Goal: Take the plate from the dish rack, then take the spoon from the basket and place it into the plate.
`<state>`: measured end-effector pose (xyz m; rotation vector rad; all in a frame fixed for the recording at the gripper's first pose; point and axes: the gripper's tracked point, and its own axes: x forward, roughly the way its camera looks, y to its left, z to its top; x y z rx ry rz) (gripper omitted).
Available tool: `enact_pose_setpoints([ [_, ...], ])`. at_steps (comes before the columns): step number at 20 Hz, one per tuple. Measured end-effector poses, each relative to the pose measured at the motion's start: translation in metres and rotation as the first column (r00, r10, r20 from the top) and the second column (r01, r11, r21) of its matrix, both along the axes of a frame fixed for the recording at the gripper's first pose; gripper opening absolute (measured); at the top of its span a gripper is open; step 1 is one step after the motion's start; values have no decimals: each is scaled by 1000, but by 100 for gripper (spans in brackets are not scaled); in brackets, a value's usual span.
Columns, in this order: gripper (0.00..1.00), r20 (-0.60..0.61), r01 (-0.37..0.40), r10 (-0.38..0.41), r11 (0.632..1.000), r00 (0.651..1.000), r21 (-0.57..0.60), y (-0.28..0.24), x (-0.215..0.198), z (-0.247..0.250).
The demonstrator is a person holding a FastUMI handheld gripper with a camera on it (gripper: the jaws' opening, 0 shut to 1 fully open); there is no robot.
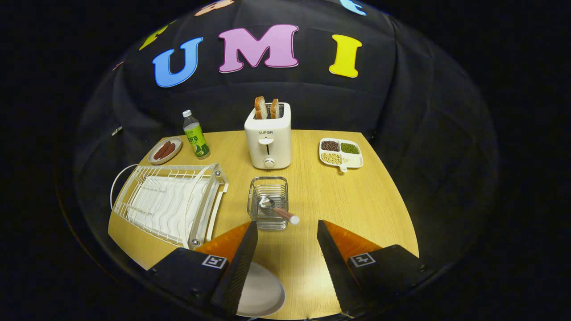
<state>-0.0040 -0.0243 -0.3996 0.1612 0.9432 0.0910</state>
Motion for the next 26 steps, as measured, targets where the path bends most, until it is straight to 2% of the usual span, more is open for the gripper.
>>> enact_pose_setpoints([
  [2,81,-27,-25,25,1000,999,12,6,11,-18],
  [4,72,-48,-57,58,998,997,11,11,19,-35],
  [6,50,-73,-81,83,996,994,19,15,17,-43],
  [7,27,-65,-82,85,996,994,47,20,20,-40],
  [8,26,-68,-99,106,990,992,100,31,19,-37],
  [9,15,-67,-102,107,991,992,82,29,16,-34],
  [11,10,-26,-100,101,995,995,22,21,18,-23],
  [17,10,86,-52,45,996,995,77,22,3,56],
  [22,10,93,-89,79,990,992,108,33,-59,97],
  [26,10,20,-137,136,985,991,109,49,-116,88],
])
